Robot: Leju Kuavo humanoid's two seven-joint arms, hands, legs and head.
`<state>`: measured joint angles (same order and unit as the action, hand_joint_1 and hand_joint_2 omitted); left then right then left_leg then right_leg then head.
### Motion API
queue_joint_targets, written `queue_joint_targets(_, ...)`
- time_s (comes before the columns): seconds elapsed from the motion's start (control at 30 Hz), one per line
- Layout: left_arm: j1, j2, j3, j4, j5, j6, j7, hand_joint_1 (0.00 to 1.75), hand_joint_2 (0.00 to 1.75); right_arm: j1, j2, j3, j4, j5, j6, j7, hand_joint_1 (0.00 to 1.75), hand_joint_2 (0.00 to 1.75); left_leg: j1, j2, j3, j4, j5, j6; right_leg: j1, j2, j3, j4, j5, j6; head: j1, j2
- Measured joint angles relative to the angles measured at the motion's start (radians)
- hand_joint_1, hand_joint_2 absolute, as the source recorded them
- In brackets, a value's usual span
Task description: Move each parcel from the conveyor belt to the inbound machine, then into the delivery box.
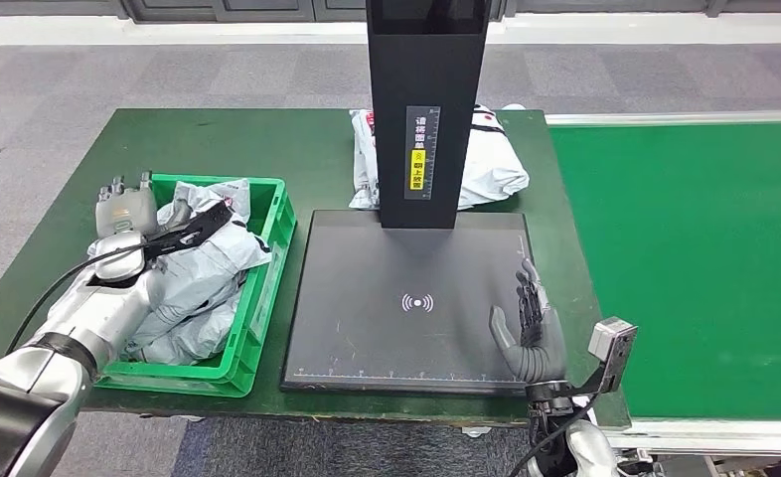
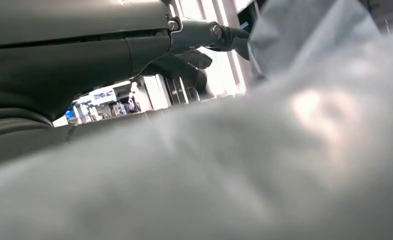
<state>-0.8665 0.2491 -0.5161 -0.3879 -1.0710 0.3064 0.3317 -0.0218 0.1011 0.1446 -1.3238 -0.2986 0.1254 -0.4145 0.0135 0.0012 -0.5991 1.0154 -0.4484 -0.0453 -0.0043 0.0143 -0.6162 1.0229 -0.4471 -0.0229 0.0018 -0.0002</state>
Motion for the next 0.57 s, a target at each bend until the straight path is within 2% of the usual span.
queue_joint_targets(0.07, 0.023, 0.008, 0.003, -0.033, -0.021, 0.131, -0.043, 0.0, 0.0, 0.001, 0.0, 0.0, 0.0, 0.003, -0.001, 0.002, 0.0, 1.75, 0.0, 0.0, 0.0, 0.0, 0.0, 0.0, 0.0, 0.0, 0.0, 0.0, 0.0, 0.0, 0.0, 0.0)
queue_joint_targets(0.1, 0.044, 0.01, 0.013, -0.077, -0.039, 0.223, -0.093, 0.0, 0.0, 0.0, 0.0, 0.0, 0.0, 0.004, -0.003, 0.004, 0.0, 1.75, 0.0, 0.0, 0.0, 0.0, 0.0, 0.0, 0.0, 0.0, 0.0, 0.0, 0.0, 0.0, 0.0, 0.0)
queue_joint_targets(0.13, 0.071, 0.01, 0.028, -0.132, -0.064, 0.295, -0.146, 0.0, 0.0, -0.001, 0.0, 0.0, 0.0, 0.004, -0.005, 0.006, 0.0, 1.75, -0.001, -0.001, 0.0, 0.0, 0.0, 0.0, -0.001, 0.0, 0.0, 0.0, 0.0, 0.0, 0.0, 0.0)
queue_joint_targets(0.2, 0.146, -0.001, 0.085, -0.301, -0.156, 0.379, -0.253, 0.0, 0.0, -0.006, 0.0, 0.001, 0.0, 0.001, -0.012, 0.008, 0.0, 1.75, -0.002, -0.001, 0.0, 0.0, 0.0, 0.001, -0.002, 0.0, 0.0, 0.0, -0.001, 0.001, 0.0, 0.0)
queue_joint_targets(0.27, 0.23, -0.026, 0.158, -0.485, -0.262, 0.395, -0.347, 0.0, 0.0, -0.014, 0.0, 0.004, 0.0, -0.004, -0.02, 0.006, 0.0, 1.75, -0.002, -0.001, -0.001, 0.0, -0.001, 0.001, -0.002, 0.0, -0.001, 0.0, -0.001, 0.002, 0.0, 0.0)
queue_joint_targets(0.37, 0.298, -0.074, 0.253, -0.693, -0.343, 0.401, -0.455, 0.0, 0.0, -0.024, 0.0, 0.008, 0.0, -0.011, -0.027, -0.003, 0.0, 1.75, -0.003, 0.002, -0.001, 0.0, -0.003, 0.003, -0.003, 0.002, -0.001, 0.0, -0.002, 0.003, 0.0, 0.0)
queue_joint_targets(0.5, 0.383, -0.143, 0.361, -0.906, -0.295, 0.401, -0.603, 0.0, 0.0, -0.026, -0.002, 0.011, 0.0, -0.017, -0.038, -0.016, 0.0, 1.75, -0.004, 0.003, 0.0, 0.001, -0.004, 0.005, -0.004, 0.002, -0.001, 0.0, -0.002, 0.003, 0.0, 0.0)
queue_joint_targets(0.57, 0.399, -0.177, 0.391, -0.946, -0.242, 0.4, -0.686, 0.0, 0.0, -0.028, -0.003, 0.011, 0.0, -0.019, -0.039, -0.022, 0.0, 1.75, -0.004, 0.0, 0.0, 0.001, -0.004, 0.005, -0.004, -0.002, 0.0, 0.0, -0.003, 0.004, 0.0, 0.0)
